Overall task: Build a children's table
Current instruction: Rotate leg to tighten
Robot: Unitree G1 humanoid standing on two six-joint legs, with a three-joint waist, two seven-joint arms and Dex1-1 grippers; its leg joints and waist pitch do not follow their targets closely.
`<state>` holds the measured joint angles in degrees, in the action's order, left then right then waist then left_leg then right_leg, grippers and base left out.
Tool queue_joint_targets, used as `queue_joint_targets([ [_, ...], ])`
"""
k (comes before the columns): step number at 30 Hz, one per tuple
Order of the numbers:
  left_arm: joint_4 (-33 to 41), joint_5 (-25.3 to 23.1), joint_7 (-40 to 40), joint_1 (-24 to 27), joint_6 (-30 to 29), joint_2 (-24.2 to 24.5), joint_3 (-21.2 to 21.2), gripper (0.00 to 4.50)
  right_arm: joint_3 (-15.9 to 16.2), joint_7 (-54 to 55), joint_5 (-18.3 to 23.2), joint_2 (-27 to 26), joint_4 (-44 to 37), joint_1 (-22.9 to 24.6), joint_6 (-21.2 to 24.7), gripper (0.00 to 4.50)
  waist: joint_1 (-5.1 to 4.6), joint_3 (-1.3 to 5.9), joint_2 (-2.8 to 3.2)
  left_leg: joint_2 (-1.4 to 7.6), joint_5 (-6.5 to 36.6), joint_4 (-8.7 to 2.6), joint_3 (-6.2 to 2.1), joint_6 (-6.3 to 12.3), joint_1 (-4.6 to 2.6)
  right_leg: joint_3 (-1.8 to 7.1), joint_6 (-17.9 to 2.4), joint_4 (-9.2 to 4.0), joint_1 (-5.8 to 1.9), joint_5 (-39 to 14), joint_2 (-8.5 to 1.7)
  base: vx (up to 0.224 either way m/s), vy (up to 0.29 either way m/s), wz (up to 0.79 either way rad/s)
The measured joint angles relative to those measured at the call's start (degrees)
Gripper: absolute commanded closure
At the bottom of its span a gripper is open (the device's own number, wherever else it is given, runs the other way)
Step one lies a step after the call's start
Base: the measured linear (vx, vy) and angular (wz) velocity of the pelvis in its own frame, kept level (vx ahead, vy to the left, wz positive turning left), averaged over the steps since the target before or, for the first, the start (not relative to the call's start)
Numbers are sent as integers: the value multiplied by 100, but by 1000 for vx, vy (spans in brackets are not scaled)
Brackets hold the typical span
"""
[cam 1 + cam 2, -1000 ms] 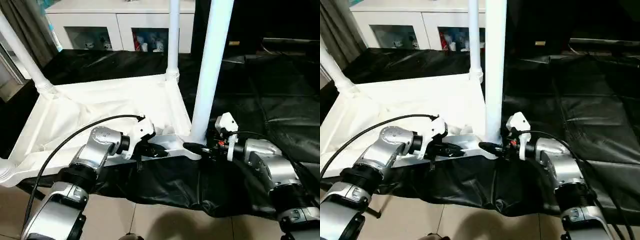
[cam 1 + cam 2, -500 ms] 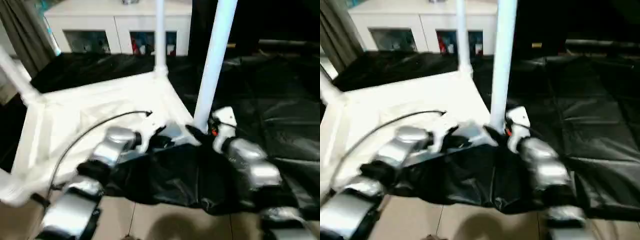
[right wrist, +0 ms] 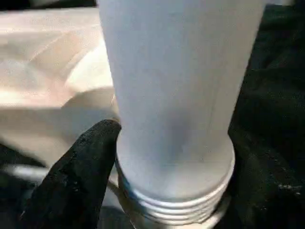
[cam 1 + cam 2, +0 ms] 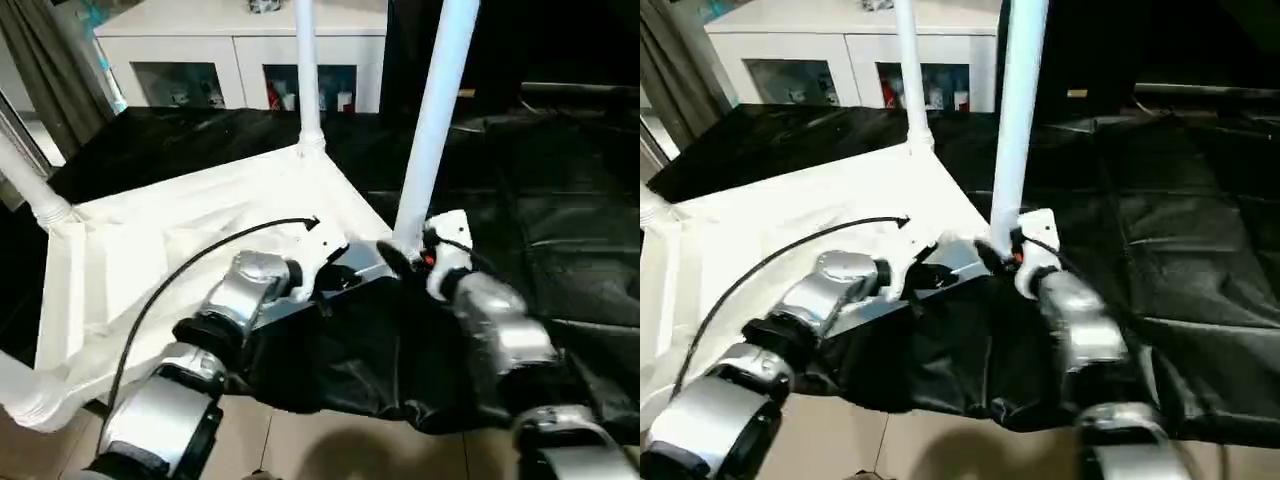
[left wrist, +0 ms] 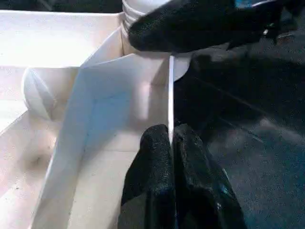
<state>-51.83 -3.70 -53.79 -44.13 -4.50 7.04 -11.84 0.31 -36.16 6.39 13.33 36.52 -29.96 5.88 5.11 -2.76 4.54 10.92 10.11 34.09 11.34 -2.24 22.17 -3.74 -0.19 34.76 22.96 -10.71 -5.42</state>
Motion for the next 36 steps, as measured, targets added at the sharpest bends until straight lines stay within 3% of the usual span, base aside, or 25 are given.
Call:
queue_joint_targets([
  [11,599,247,-1536,422,130,754,-90,450,432,-2208,325,751,-471,116,210,106,27,-3,0,7,-1,1,4,2,21,-3,2,-1,18,-3,1,0,0,0],
  [12,602,254,-1610,433,130,782,-92,450,467,-2310,325,762,-473,116,230,132,32,-5,-4,7,-1,3,5,2,23,-2,2,-1,18,-3,1,0,0,0],
  [16,610,275,-1688,437,131,825,-93,450,494,-2458,323,759,-472,116,232,167,28,-10,-10,6,-1,11,7,1,26,1,1,0,18,-2,-1,0,0,0],
  [22,725,278,-1704,510,111,855,-92,450,510,-2500,351,752,-481,132,249,177,24,-11,-12,7,-1,9,7,1,25,-1,3,0,19,-3,0,0,0,0],
  [25,714,271,-1548,515,90,819,-91,450,445,-2218,383,632,-490,194,256,178,12,-11,-12,7,-1,9,7,1,23,0,2,1,19,-3,0,0,0,0],
  [30,283,133,-502,232,65,398,-26,450,-4,-484,239,-33,-160,77,234,178,-32,-11,-16,1,-1,10,9,-1,10,10,-2,6,16,0,-1,0,0,0],
  [36,-138,-13,358,-46,18,-63,28,450,-261,1039,120,-564,46,-39,154,178,-18,-4,-12,-1,0,3,7,-2,-13,10,1,5,-5,-2,-2,0,0,0],
])
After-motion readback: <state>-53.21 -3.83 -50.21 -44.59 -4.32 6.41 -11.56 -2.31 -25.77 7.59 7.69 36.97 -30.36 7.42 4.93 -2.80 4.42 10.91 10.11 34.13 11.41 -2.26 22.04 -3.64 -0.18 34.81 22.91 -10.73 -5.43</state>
